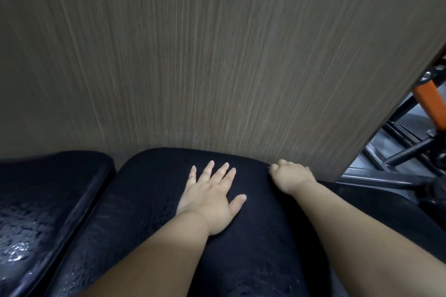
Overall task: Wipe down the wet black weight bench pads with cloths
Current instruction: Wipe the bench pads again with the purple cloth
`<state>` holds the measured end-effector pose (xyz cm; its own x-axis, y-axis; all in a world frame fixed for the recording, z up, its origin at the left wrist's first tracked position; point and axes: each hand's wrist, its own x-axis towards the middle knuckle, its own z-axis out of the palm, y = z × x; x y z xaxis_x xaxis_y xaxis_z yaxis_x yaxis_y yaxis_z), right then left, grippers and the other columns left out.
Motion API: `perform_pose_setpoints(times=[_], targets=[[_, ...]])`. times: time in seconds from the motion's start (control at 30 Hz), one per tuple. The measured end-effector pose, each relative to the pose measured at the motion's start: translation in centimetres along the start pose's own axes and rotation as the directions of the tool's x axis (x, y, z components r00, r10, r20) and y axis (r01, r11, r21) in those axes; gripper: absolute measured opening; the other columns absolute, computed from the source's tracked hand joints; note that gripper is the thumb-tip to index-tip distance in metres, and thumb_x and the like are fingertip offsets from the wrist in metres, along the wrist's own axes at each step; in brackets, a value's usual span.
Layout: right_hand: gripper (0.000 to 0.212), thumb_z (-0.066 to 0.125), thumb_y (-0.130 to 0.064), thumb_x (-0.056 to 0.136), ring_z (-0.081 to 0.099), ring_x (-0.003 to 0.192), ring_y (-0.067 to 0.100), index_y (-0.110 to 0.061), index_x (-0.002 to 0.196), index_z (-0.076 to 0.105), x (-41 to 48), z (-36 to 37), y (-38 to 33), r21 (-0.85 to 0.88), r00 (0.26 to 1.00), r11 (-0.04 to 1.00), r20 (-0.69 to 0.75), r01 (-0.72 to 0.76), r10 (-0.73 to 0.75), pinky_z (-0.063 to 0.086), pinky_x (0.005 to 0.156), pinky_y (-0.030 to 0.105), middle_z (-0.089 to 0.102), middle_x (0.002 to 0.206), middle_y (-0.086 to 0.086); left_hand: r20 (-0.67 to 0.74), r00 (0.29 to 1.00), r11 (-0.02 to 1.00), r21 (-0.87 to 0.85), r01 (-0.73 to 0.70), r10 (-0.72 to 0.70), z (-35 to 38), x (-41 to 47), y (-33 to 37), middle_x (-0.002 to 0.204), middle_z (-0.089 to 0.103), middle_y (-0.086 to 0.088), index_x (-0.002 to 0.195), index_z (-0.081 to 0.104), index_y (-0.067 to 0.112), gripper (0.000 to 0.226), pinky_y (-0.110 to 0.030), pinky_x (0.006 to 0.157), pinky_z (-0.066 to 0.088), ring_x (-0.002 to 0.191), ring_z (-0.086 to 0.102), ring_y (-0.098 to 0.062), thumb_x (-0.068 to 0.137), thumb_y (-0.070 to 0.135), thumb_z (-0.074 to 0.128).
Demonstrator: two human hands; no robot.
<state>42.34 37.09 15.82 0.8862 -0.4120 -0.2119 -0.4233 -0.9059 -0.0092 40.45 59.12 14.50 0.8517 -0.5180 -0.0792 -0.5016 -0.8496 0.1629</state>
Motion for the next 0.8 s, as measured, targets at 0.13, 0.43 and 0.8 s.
perform_pose_setpoints(times=[0.13, 0.43, 0.8], targets=[[0.048, 0.022, -0.037, 0.097, 0.047, 0.122, 0.031, -0.012, 0.128, 0.048, 1.0, -0.1, -5.4, 0.064, 0.998, 0.996, 0.011, 0.057, -0.058, 0.022, 0.109, 0.052, 0.055, 0.13, 0.01, 0.004, 1.0, 1.0, -0.007, 0.002, -0.001, -0.1, 0.0, 0.1, 0.162, -0.009, 0.014, 0.155, -0.002, 0.032, 0.07, -0.049, 0.119, -0.012, 0.148, -0.018, -0.015, 0.096, 0.065, 0.014], [0.041, 0.019, -0.046, 0.1, 0.048, 0.122, 0.026, -0.023, 0.111, 0.05, -0.2, 0.1, -0.1, 0.077, 0.995, 0.992, 0.0, 0.097, -0.098, 0.009, 0.111, 0.058, 0.056, 0.129, 0.004, 0.017, 1.0, 1.0, -0.015, -0.004, 0.005, -0.2, 0.0, -0.3, 0.162, -0.007, 0.014, 0.156, -0.001, 0.031, 0.07, -0.047, 0.119, -0.012, 0.148, -0.018, -0.015, 0.096, 0.065, 0.014], [0.037, 0.024, -0.036, 0.099, 0.043, 0.126, 0.03, -0.018, 0.117, 0.052, -0.9, -0.4, 3.5, -0.005, 0.995, 0.995, 0.033, -0.097, 0.097, 0.018, 0.111, 0.049, 0.051, 0.135, 0.009, 0.115, 0.993, 0.999, -0.028, -0.023, 0.026, -1.0, -1.8, -2.8, 0.161, -0.014, 0.015, 0.155, -0.006, 0.031, 0.068, -0.037, 0.119, -0.014, 0.147, -0.02, -0.01, 0.099, 0.062, 0.017]])
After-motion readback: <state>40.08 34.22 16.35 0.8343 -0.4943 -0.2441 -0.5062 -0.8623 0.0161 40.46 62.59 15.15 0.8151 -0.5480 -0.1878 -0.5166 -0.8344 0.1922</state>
